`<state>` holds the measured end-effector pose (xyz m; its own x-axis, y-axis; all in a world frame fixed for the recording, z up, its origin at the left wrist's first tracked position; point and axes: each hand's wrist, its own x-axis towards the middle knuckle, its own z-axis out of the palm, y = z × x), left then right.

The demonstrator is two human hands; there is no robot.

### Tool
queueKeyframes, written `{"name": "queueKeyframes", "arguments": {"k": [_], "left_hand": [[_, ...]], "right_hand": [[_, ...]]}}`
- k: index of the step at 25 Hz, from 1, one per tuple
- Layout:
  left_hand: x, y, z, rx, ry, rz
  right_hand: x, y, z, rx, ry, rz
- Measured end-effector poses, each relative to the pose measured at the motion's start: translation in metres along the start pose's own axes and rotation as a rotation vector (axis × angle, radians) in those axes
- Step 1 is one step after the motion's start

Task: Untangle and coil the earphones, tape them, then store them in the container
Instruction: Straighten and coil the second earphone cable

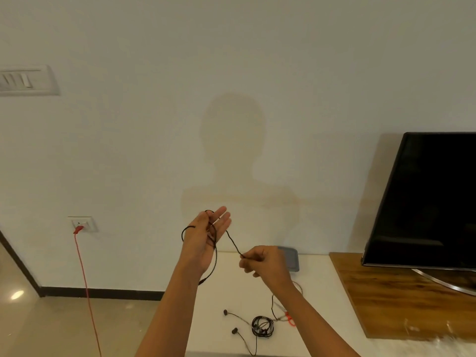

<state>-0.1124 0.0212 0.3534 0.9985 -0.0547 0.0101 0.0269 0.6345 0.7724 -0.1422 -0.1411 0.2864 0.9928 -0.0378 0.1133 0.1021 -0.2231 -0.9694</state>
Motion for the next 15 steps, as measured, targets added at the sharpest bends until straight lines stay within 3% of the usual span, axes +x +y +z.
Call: {"name": "queueKeyframes", "arguments": {"k": [4,7,12,15], "left_hand": [[-0.001,-0.018,-0.011,0.726,-0.266,0.088],[-0.005,-0.024,-0.016,1.154,-0.309,0.17],[0.002,-0.014,-0.042,1.423,-0.26,0.274],[0.002,0.001,-0.064,1.342,-0.103,0.223]], "right_hand": [[-0.002,-0.025,0.002,-0.054,-0.091,-0.146],[0.006,-0.04,-0.008,0.044,-0.065,-0.093],[0.006,-0.037,-0.031,0.021,-0.326,0.137],[0.004,-0.025,-0.045,0.105,-0.278,0.211]]}}
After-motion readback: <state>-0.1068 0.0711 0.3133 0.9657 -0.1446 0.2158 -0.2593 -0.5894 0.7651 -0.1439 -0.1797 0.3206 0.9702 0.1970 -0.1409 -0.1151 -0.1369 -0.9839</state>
